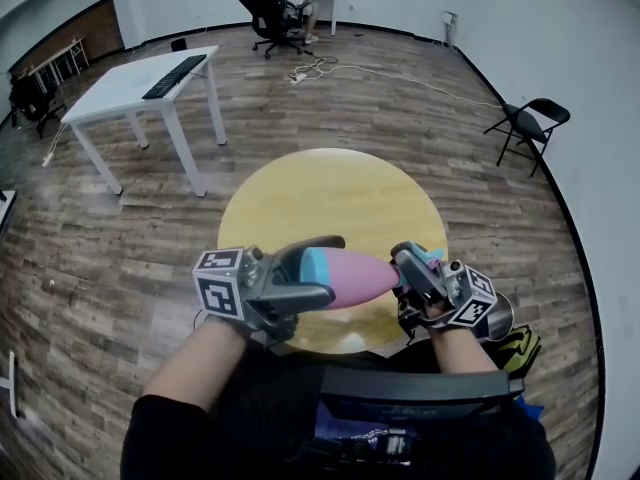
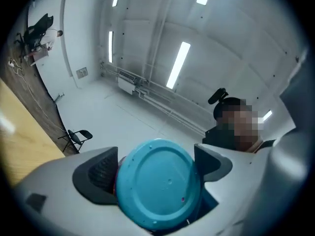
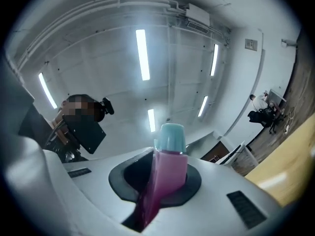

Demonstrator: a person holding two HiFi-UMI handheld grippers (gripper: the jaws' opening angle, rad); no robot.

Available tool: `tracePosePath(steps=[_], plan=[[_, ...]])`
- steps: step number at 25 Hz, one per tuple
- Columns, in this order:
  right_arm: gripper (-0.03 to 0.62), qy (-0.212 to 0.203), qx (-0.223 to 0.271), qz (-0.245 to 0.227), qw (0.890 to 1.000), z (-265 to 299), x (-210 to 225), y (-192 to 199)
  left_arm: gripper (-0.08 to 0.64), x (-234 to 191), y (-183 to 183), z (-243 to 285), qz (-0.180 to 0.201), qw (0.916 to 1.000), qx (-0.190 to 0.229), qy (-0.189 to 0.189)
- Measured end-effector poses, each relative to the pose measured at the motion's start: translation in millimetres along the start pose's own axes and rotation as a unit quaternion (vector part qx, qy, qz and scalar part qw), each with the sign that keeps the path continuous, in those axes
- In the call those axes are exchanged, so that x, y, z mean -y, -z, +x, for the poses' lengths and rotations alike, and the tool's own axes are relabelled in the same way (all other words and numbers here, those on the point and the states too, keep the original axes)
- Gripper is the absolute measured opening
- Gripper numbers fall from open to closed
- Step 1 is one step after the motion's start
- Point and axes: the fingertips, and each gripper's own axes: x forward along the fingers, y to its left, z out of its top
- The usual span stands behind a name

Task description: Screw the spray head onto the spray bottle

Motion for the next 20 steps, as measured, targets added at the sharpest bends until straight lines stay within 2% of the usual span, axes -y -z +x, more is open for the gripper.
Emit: tracePosePath(steps=[3,5,8,10,12,16,20], plan=[[0.029,0.002,-0.048,-0.082,0.995,17,-10,-1,0.525,-6,-4,-1,-0.004,0.9998,-0.007,-0.021],[0.029,0.004,-0.078,-0.114,0.990,28,-16,-1,0.523,-9,-3,2,0.010,0.9991,-0.017,-0.036],[0.029,0.009,-0.089,-0.072,0.993,37,-11,-4,0.529,-4,1,5,0.052,0.9953,-0.066,-0.047],[0.032,0.006,-0.092,-0.037,0.995,44,-9,-5,0.529,4,5,6,0.093,0.9877,-0.113,-0.054],[0.035,0.001,-0.096,-0.016,0.995,47,-9,-4,0.528,9,11,7,0.129,0.9792,-0.143,-0.063],[0.038,-0.002,-0.099,0.012,0.995,47,-1,-2,0.528,7,14,7,0.163,0.9712,-0.154,-0.080],[0.040,-0.002,-0.105,0.018,0.994,52,1,10,0.529,7,20,-5,0.192,0.9617,-0.175,-0.089]])
